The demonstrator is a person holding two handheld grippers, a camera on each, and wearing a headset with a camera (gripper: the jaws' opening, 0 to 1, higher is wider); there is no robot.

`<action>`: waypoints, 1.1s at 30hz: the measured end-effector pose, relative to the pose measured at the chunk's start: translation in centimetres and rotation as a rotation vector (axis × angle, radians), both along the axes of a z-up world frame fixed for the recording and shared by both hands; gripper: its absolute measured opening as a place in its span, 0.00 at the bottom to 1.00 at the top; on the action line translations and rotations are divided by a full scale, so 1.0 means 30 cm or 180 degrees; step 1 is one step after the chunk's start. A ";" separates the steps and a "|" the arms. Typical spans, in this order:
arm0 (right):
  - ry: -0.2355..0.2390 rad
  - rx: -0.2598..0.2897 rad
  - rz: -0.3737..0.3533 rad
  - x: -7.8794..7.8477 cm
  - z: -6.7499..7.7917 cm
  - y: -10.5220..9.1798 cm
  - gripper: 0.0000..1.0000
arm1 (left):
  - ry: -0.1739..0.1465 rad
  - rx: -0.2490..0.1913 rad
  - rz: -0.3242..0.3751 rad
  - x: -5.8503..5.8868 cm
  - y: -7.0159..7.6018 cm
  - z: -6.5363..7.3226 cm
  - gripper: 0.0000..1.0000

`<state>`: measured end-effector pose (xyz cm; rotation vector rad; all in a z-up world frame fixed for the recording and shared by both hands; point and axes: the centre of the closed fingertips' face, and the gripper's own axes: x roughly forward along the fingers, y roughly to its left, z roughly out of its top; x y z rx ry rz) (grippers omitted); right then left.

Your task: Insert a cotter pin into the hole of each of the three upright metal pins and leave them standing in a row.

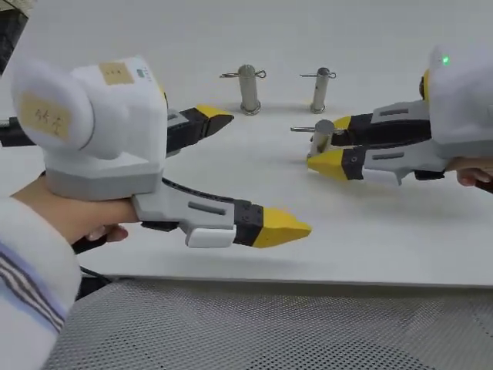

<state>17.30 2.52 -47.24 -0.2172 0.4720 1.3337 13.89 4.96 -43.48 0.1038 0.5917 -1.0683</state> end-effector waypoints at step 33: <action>-0.0322 -0.0212 -0.0130 0.107 0.060 -0.208 0.08 | 0.0026 0.0072 0.0104 -0.012 0.036 0.003 0.99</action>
